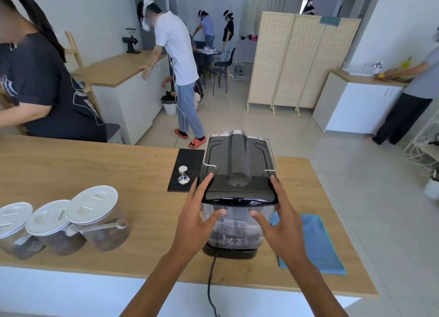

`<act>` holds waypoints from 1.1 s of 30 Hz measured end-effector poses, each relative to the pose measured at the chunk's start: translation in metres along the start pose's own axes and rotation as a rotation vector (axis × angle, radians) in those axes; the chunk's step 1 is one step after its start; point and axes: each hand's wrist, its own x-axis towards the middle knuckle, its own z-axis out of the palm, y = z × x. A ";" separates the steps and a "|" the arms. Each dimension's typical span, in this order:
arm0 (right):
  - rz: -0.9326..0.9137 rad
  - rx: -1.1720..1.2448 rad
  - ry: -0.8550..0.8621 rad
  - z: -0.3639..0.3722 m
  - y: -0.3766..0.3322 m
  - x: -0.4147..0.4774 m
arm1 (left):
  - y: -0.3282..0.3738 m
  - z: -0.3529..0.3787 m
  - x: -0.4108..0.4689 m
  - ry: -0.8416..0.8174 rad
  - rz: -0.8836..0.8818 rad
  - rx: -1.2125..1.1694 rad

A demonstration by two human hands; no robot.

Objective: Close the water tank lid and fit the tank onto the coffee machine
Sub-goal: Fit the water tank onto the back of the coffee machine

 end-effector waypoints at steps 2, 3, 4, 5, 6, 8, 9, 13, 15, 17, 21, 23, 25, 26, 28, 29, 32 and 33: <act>0.006 0.001 0.012 0.002 0.000 0.000 | -0.002 0.000 0.002 -0.006 -0.002 -0.010; 0.011 0.005 0.014 0.002 -0.001 -0.001 | -0.002 0.000 0.003 -0.009 -0.006 -0.010; 0.017 0.013 0.019 0.003 -0.002 -0.001 | -0.002 0.000 0.004 -0.011 -0.009 -0.011; 0.023 0.025 0.029 0.004 -0.002 -0.001 | -0.001 0.000 0.005 -0.014 -0.011 -0.016; 0.026 0.039 0.040 0.006 -0.002 -0.002 | -0.001 -0.001 0.005 -0.015 -0.013 -0.024; 0.032 0.063 0.061 0.009 -0.001 -0.003 | 0.001 -0.002 0.006 -0.018 -0.005 -0.037; 0.036 0.072 0.068 0.010 -0.001 -0.003 | 0.002 -0.003 0.006 -0.021 0.000 -0.040; 0.032 0.102 0.093 0.012 0.002 -0.002 | 0.006 -0.005 0.011 -0.030 0.016 -0.041; 0.031 0.103 0.100 0.012 0.003 0.001 | 0.006 -0.005 0.014 -0.032 0.022 -0.036; 0.033 0.094 0.095 0.014 0.004 0.001 | 0.002 -0.003 0.014 -0.028 0.021 -0.043; 0.056 0.078 0.080 0.020 0.011 -0.004 | -0.007 0.003 0.010 -0.041 0.026 0.001; 0.062 0.095 0.082 0.021 0.013 -0.005 | -0.010 0.004 0.009 -0.049 0.023 0.024; 0.065 0.093 0.083 0.022 0.015 -0.005 | -0.014 0.004 0.010 -0.059 0.018 0.046; 0.066 0.092 0.082 0.022 0.016 -0.005 | -0.015 0.003 0.011 -0.064 0.024 0.058; 0.067 0.096 0.081 0.023 0.017 -0.006 | -0.018 0.002 0.011 -0.075 0.039 0.072; 0.066 0.095 0.078 0.023 0.017 -0.006 | -0.019 0.001 0.011 -0.080 0.045 0.071; 0.077 0.085 0.064 0.023 0.018 -0.006 | -0.019 0.000 0.011 -0.094 0.045 0.063; 0.080 0.081 0.060 0.022 0.018 -0.007 | -0.018 -0.001 0.010 -0.096 0.043 0.055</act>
